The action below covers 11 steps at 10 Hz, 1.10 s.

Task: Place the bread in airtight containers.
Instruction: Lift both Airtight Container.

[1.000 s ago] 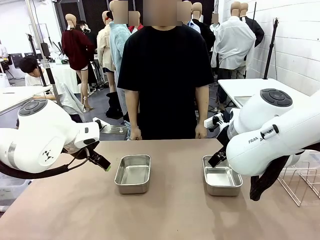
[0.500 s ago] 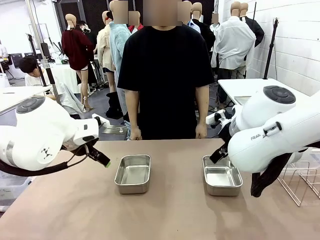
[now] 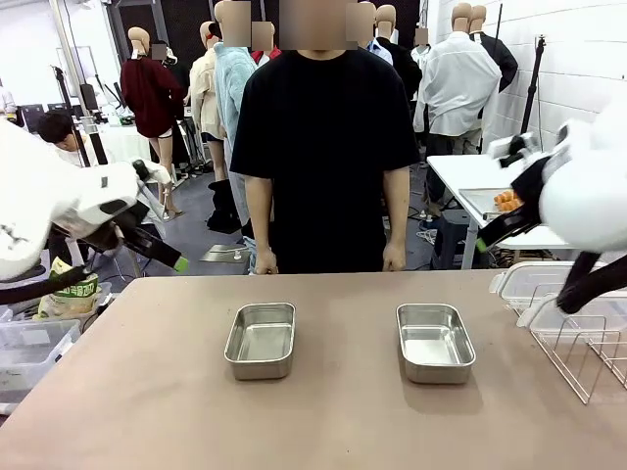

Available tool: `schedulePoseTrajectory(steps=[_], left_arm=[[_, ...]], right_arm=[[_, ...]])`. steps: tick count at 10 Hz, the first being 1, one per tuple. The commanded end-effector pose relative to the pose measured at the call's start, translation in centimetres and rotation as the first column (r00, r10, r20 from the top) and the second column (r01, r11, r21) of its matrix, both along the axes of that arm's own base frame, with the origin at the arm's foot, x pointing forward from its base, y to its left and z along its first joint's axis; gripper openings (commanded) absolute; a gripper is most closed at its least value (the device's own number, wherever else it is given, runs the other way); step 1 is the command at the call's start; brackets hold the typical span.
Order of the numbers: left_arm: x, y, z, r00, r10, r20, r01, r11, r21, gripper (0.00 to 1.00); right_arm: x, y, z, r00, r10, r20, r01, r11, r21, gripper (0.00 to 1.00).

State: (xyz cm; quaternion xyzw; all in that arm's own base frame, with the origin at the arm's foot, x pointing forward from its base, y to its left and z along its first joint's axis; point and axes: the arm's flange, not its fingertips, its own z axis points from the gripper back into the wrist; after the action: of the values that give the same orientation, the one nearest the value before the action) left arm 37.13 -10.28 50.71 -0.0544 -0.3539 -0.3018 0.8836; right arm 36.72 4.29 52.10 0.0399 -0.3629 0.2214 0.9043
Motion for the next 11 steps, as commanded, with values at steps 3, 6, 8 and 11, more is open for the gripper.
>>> schedulePoseTrajectory(steps=[3,6,8,11], left_arm=[[-3.2,2.9,-1.3,0.988,-0.117,-0.100,0.107,0.989,-0.097,1.00],[-3.0,2.0,-1.4,0.985,-0.122,-0.124,0.111,0.989,-0.097,1.00],[-1.6,1.8,0.1,0.986,-0.110,-0.127,0.100,0.991,-0.085,1.00],[-1.6,1.8,0.1,0.986,-0.110,-0.127,0.100,0.991,-0.085,1.00]], right_arm=[[-9.3,-4.5,-5.1,0.996,0.079,-0.032,-0.071,0.977,0.200,1.00],[-8.4,-4.2,-5.2,0.994,0.099,-0.039,-0.090,0.980,0.179,1.00],[-3.2,-5.7,2.0,0.996,0.076,-0.047,-0.065,0.978,0.199,1.00],[-3.2,-5.7,2.0,0.996,0.076,-0.047,-0.065,0.978,0.199,1.00]])
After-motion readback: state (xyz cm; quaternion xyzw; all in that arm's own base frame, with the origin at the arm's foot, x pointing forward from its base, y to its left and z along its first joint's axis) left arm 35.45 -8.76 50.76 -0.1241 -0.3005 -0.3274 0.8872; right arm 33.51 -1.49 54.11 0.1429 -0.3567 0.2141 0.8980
